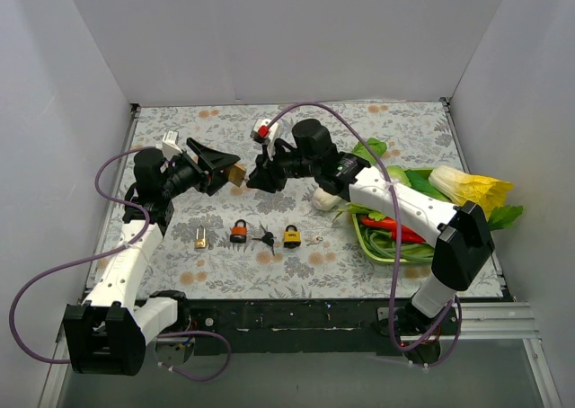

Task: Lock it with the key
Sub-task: Lock the lock, then place the lock at the center of the board.

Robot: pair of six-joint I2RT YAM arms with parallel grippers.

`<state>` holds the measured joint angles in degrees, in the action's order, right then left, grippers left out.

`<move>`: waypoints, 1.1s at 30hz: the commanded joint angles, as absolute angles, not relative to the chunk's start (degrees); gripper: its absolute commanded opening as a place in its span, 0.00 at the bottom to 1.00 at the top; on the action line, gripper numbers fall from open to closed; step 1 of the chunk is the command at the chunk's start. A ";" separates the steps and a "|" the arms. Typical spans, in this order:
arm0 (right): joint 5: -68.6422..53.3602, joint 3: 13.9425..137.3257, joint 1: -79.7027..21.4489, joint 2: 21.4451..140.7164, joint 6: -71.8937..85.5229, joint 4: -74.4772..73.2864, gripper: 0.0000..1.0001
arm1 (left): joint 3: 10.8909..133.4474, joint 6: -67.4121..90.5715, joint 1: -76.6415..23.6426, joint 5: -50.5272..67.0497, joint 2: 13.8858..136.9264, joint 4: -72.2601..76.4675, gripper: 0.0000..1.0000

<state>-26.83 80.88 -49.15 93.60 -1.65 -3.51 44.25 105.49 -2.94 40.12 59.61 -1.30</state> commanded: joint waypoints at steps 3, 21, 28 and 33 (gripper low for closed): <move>-26.10 84.73 -49.92 94.48 -2.37 -2.90 0.29 | 46.14 106.96 -2.64 41.75 57.57 2.11 0.00; -25.93 81.04 -50.80 91.94 -1.41 -2.64 0.01 | 52.37 99.07 -0.71 36.48 60.90 -7.54 0.00; -25.40 76.03 -50.80 88.42 2.54 -2.81 0.01 | 60.55 88.43 5.88 34.37 66.97 -15.99 0.00; -25.58 73.48 -50.71 87.71 5.45 -2.37 0.01 | 68.45 72.06 9.49 32.70 72.06 -27.31 0.00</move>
<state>-24.64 74.46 -50.54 90.30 2.07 -3.49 60.49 87.59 7.75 33.80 70.91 -18.96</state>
